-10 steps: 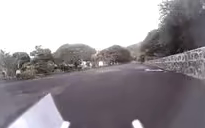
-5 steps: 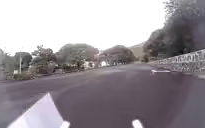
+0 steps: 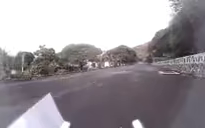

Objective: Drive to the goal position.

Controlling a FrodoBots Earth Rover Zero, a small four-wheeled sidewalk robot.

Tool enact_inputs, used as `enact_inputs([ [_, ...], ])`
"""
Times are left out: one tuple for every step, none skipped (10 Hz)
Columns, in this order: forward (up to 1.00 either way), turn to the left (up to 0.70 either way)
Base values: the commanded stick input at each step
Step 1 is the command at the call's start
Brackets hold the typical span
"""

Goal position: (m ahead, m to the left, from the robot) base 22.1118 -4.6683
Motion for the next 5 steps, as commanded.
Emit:
enact_inputs([
  [1.0,-0.4],
  [1.0,-0.4],
  [1.0,-0.4],
  [1.0,-0.4],
  [1.0,-0.4],
])
